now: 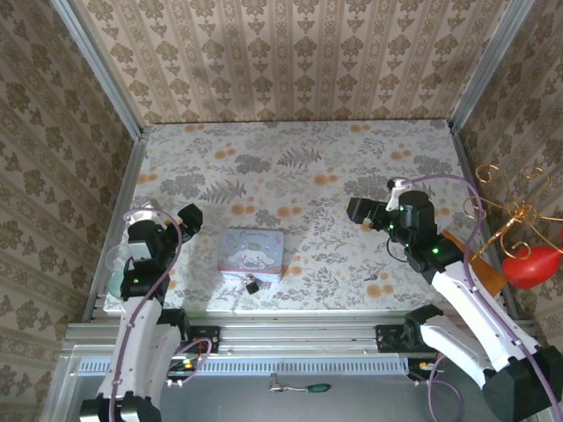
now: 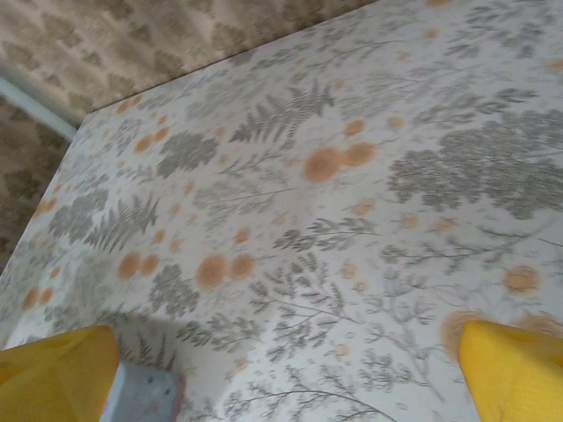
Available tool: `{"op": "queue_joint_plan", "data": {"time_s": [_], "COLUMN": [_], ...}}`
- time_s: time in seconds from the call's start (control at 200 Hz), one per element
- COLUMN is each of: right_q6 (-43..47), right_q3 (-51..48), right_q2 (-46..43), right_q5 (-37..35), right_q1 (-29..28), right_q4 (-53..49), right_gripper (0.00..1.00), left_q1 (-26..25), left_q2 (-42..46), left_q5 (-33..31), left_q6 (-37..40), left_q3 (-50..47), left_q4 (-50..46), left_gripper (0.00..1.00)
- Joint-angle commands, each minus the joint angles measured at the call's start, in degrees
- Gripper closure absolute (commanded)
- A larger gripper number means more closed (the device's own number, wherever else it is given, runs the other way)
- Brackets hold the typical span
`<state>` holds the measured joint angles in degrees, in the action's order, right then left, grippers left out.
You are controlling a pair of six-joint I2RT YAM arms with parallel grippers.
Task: Unlock a padlock with a key
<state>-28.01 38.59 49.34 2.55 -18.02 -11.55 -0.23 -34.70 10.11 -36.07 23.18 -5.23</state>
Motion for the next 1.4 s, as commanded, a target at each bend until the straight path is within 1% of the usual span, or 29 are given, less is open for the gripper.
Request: {"op": "queue_joint_plan", "data": {"time_s": [0.0,0.115,0.225,0.33,0.415,0.475,0.605,0.63,0.785,0.935,1.145,1.245,1.395], "right_q6": [1.12,1.64,1.34,2.11,2.17,1.64,0.32,-0.07,-5.79,-13.11,-19.74,-20.36,-18.46], "right_q3": [2.61,4.3,6.65,10.18,13.88,15.95,18.47,18.89,22.34,23.64,20.16,17.51,13.75], "right_q2": [2.92,6.09,9.35,12.51,15.27,16.87,20.06,20.96,27.25,32.42,35.44,36.86,37.58], "right_q5": [-6.86,-12.61,-16.38,-21.83,-24.98,-25.81,-25.15,-25.13,-25.09,-24.49,-26.3,-26.89,-26.84], "right_q1": [-4.36,-11.34,-16.57,-21.9,-25.44,-27.78,-33.8,-34.88,-39.52,-40.16,-39.25,-36.78,-32.29], "right_q4": [-3.02,-2.67,-3.28,-6.42,-10.55,-13.6,-18.92,-21.52,-31.72,-40.12,-47.78,-49.92,-49.49], "right_gripper": [0.0,0.0,0.0,0.0,0.0,0.0,0.01,0.02,0.06,0.1,0.15,0.21,0.3], "left_q1": [-0.3,-2.57,-5.57,-7.77,-8.38,-8.56,-8.91,-8.99,-9.35,-9.44,-9.53,-9.53,-9.52], "left_q2": [-3.21,-5.84,-6.17,-6.22,-6.34,-6.52,-6.87,-6.87,-6.46,-6.17,-6.3,-6.43,-6.48], "left_q5": [6.86,7.32,5.31,3.06,2.09,1.55,0.8,0.75,0.31,0.39,0.88,1.4,1.76], "left_q6": [-0.61,1.3,3.55,5.19,5.77,6.0,6.58,6.77,6.94,6.8,6.86,6.64,6.62], "left_q3": [1.74,3.72,4.89,5.75,6.16,6.35,6.79,6.71,5.23,4.27,3.65,3.2,3.01], "left_q4": [3.96,2.9,1.7,0.05,-0.93,-1.84,-4.15,-4.43,-4.86,-4.87,-4.28,-3.41,-3.24], "left_gripper": [0.0,0.0,0.0,0.0,0.0,0.0,0.0,0.0,0.0,0.0,0.0,0.0,0.0]}}
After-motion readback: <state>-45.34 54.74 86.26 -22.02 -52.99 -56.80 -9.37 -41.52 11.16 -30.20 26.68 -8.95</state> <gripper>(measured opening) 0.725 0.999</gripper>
